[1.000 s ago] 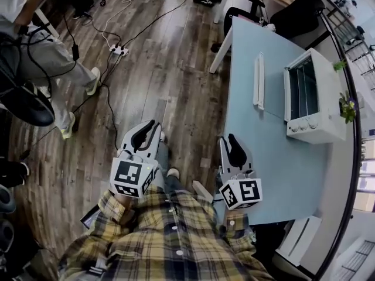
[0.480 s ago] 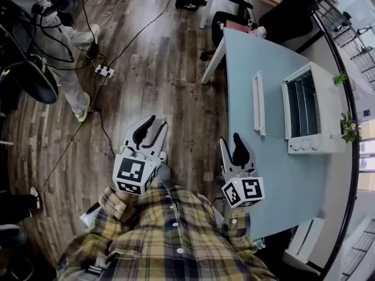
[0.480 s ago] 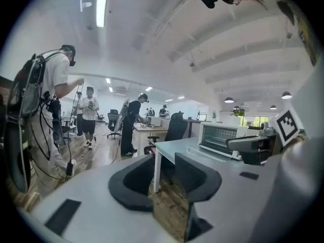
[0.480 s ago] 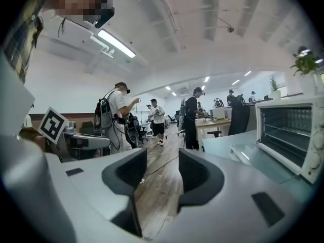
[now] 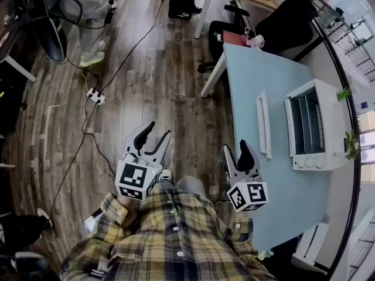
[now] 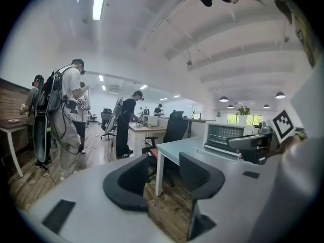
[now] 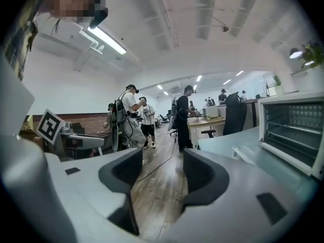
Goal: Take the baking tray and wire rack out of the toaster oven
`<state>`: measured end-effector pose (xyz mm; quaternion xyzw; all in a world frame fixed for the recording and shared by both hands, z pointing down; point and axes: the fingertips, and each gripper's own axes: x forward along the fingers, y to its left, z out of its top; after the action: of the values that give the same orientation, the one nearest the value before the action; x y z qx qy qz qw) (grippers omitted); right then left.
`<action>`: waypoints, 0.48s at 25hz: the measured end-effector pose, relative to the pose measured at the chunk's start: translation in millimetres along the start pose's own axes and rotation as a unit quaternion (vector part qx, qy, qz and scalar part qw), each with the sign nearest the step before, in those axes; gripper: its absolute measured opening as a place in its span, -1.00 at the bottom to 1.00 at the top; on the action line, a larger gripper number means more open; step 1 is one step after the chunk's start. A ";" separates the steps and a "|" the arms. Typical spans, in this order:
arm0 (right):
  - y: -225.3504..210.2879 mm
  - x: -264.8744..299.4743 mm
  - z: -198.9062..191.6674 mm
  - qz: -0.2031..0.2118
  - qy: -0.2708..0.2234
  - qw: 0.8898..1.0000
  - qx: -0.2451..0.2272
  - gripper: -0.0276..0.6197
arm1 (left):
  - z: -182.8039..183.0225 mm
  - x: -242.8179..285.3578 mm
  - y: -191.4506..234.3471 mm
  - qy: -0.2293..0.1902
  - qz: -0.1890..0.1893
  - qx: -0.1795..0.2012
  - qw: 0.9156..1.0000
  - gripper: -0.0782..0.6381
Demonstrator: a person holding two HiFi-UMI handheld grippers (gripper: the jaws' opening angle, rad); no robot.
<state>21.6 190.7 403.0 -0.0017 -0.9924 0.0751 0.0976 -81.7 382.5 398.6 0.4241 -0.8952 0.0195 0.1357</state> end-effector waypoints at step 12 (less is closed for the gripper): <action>-75.2 48.7 2.7 -0.070 0.007 0.998 0.008 -0.15 | 1.7 97.8 14.9 0.017 -0.042 -0.003 0.999 -0.27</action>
<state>-25.8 116.9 421.0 0.0678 -0.9887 0.0765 0.1096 -152.6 318.0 423.5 0.4608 -0.8741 0.0182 0.1526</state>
